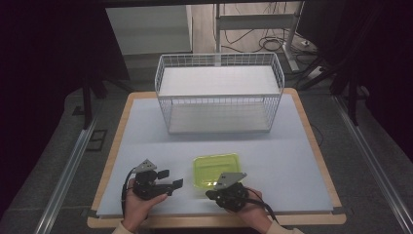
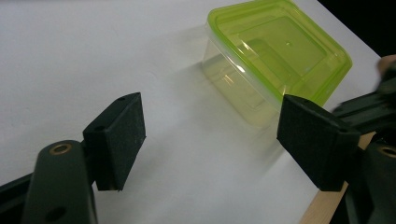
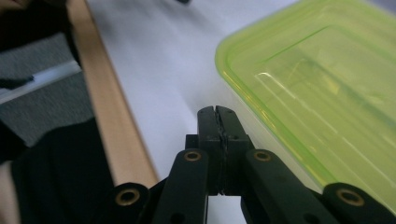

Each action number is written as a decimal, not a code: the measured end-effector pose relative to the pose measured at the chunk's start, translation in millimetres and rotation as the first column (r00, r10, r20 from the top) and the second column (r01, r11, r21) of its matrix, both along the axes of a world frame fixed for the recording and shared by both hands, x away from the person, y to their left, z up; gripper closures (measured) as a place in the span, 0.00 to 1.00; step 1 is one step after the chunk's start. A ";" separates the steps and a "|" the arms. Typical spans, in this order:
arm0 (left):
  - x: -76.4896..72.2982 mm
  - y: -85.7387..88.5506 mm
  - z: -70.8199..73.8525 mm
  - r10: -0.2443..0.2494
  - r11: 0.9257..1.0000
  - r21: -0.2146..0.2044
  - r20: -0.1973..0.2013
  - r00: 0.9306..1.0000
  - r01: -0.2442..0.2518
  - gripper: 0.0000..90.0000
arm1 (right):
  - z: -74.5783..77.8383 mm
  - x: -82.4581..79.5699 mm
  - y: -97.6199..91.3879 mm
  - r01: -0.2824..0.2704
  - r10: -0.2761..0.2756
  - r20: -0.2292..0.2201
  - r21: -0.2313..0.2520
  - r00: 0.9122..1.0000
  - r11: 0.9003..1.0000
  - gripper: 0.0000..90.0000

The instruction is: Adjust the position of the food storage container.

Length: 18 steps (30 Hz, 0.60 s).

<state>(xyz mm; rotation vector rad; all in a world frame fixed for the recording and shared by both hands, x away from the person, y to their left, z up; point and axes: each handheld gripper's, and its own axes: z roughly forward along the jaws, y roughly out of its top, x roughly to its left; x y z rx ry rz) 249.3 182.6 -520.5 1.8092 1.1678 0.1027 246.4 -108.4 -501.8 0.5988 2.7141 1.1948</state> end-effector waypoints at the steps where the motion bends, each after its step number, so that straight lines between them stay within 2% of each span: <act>1: 0.0 0.1 0.0 0.001 1.000 0.000 -0.001 1.000 -0.001 0.26 | 10.4 -3.2 -14.6 0.010 -0.011 0.004 0.040 1.000 0.999 1.00; 2: 0.1 0.1 0.1 0.002 1.000 -0.001 -0.002 1.000 -0.002 0.26 | 10.4 -3.2 -14.6 0.010 -0.011 0.004 0.040 1.000 0.999 1.00; 5: 0.2 -0.4 0.6 0.004 1.000 0.002 -0.005 1.000 -0.004 0.26 | 23.5 -2.7 -38.1 0.057 -0.058 0.012 0.079 0.998 0.995 1.00; 7: 0.0 -1.2 0.9 0.005 1.000 0.002 -0.008 1.000 -0.005 0.26 | 31.2 3.3 -58.4 0.109 -0.112 0.014 0.107 0.994 0.988 1.00; 8: 0.0 -1.3 0.9 0.005 1.000 0.003 -0.007 1.000 -0.005 0.26 | 34.2 9.1 -73.3 0.155 -0.157 0.014 0.126 0.987 0.980 1.00; 9: 0.2 -1.4 0.8 0.004 1.000 0.006 -0.007 1.000 -0.004 0.26 | 35.0 12.1 -81.4 0.177 -0.180 0.013 0.129 0.984 0.976 1.00; 10: 0.5 -1.5 0.7 0.005 1.000 0.005 -0.009 1.000 -0.005 0.26 | 35.0 12.1 -81.4 0.177 -0.180 0.013 0.129 0.984 0.976 1.00; 13: 1.4 -0.9 0.0 0.008 1.000 0.004 -0.016 1.000 -0.008 0.26 | 34.0 19.3 -103.4 0.232 -0.234 -0.005 0.148 0.972 0.961 1.00; 17: 1.4 -0.9 0.3 0.009 1.000 0.003 -0.019 1.000 -0.009 0.26 | 27.4 26.2 -126.8 0.293 -0.288 -0.052 0.155 0.956 0.944 1.00; 18: 1.4 -0.9 0.3 0.009 1.000 0.003 -0.019 1.000 -0.009 0.26 | 27.4 26.2 -126.8 0.293 -0.288 -0.052 0.155 0.956 0.944 1.00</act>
